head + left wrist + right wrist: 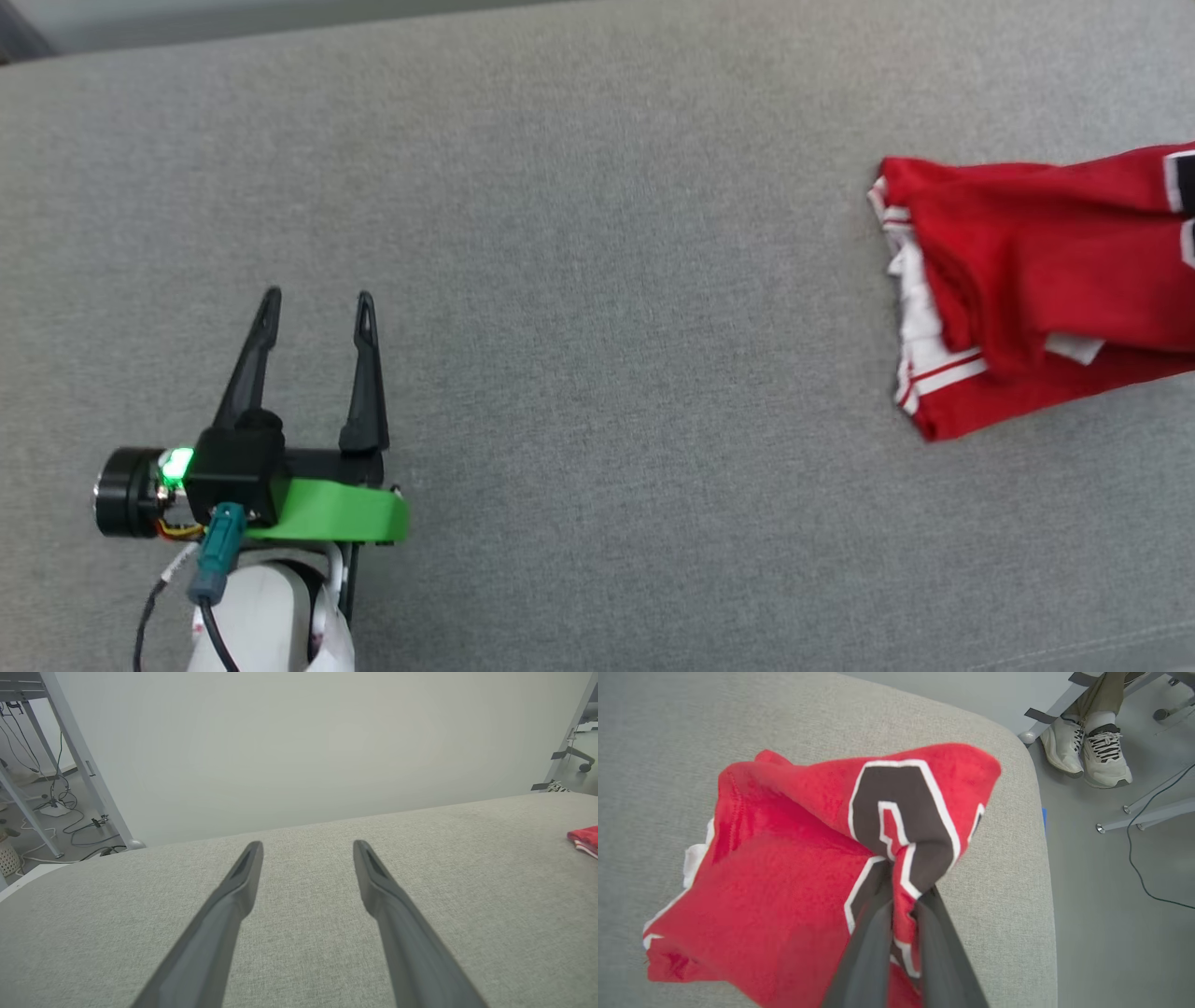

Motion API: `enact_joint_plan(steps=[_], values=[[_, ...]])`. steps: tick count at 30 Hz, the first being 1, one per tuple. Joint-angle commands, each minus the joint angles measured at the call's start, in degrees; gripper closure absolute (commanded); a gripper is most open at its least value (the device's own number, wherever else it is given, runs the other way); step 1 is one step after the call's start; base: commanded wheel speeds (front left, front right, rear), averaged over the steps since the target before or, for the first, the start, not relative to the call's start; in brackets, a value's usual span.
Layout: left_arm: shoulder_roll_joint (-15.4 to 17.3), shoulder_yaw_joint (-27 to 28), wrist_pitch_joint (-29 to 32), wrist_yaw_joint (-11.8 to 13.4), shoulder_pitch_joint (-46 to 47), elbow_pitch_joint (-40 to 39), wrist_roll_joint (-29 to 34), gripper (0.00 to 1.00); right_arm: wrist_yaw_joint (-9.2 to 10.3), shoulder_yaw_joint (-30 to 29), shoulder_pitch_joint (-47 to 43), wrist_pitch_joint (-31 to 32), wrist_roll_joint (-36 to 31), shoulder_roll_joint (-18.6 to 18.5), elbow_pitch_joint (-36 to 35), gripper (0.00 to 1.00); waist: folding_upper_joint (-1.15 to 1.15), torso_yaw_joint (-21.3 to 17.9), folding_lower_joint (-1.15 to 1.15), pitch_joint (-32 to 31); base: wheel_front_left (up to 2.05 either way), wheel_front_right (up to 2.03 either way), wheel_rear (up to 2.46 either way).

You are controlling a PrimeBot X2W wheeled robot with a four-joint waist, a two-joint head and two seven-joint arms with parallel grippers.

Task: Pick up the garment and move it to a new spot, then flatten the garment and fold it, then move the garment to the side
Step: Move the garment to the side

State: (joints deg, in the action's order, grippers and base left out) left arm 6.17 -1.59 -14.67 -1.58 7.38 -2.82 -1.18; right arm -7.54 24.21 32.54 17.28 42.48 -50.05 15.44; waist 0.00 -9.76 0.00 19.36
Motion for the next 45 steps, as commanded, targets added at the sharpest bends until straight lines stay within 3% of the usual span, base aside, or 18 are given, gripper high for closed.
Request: enact_joint_plan(steps=[1, 2, 6, 15, 20, 21, 22, 23, 30, 36, 42, 45], values=[[0.7, 0.2, -0.3, -0.3, 1.4, -0.7, 0.7, 0.0, 0.05, 0.0, 1.9, -0.4, -1.1, -0.8, 1.7, 1.0, 0.0, -1.4, 0.0, 6.0, 0.0, 0.0, 0.0], [1.4, 0.3, -0.3, -0.3, 2.6, -2.0, 0.9, 0.0, 0.05, -0.5, 4.9, -1.0, -3.1, -1.8, 6.3, 1.0, 0.0, -1.1, 0.0, 8.4, 0.0, 0.0, 0.0], [1.7, 0.0, -0.3, -0.1, 3.7, -3.5, 1.2, 0.0, 0.05, -1.7, 8.2, -1.9, -5.0, -2.2, 12.7, 1.0, 0.0, -0.8, 0.0, 11.0, 0.0, 0.0, 0.0], [2.3, -0.2, -0.3, 0.5, 4.8, -4.9, 1.3, 0.0, 0.05, -5.3, 13.9, -5.9, -7.3, -2.8, 23.0, 1.0, 0.0, -0.4, 0.0, 14.3, 0.0, 0.0, 0.0], [2.5, -0.4, -0.3, 0.9, 4.7, -5.1, 1.4, 0.0, 0.05, -6.5, 15.6, -7.8, -7.5, -1.0, 27.6, 1.0, 0.0, -0.3, 0.0, 14.3, 0.0, 0.0, 0.0], [2.4, -0.4, -0.3, 1.0, 4.6, -5.1, 1.3, 0.0, 0.05, -6.7, 15.9, -8.3, -8.1, -0.7, 28.7, 0.78, 0.0, -0.3, 0.0, 13.9, 0.0, 0.0, 0.0], [2.4, -0.5, -0.3, 1.1, 4.5, -5.0, 1.3, 0.0, 0.05, -6.7, 16.0, -8.7, -8.5, -0.4, 29.6, 0.12, 0.0, -0.2, 0.0, 13.6, 0.0, 0.0, 0.0], [2.4, -0.6, -0.3, 1.2, 4.4, -4.8, 1.3, 0.0, 0.05, -7.2, 16.3, -9.4, -8.8, 0.0, 30.7, 0.0, 0.0, -0.1, 0.0, 13.0, 0.0, 0.0, 0.0], [1.5, -1.1, -0.3, 1.9, 2.1, -3.7, 0.5, 0.0, 0.05, -9.2, 16.9, -16.7, -11.5, 1.4, 32.9, 0.0, 0.0, 0.9, 0.0, 7.2, 0.0, 0.0, 0.0], [0.5, -1.3, -0.3, 2.4, -1.5, -2.2, -0.6, 0.0, 0.05, -12.3, 16.5, -28.7, -14.8, 1.9, 29.4, 0.0, 0.0, 2.3, 0.0, 1.1, 0.0, 0.0, 0.0], [-0.3, -1.4, -0.3, 2.6, -4.4, -0.8, -1.6, 0.0, 0.05, -18.6, 13.7, -32.2, -19.9, 5.7, 21.3, 0.0, 0.0, 4.4, 0.0, -3.8, 0.0, 0.0, 0.0], [-0.6, -1.4, -0.3, 2.6, -5.5, -0.3, -2.0, 0.0, 0.05, -23.6, 9.8, -32.2, -22.8, 9.9, 12.6, 0.0, 0.0, 5.7, 0.0, -5.8, 0.0, 0.0, 0.0]])
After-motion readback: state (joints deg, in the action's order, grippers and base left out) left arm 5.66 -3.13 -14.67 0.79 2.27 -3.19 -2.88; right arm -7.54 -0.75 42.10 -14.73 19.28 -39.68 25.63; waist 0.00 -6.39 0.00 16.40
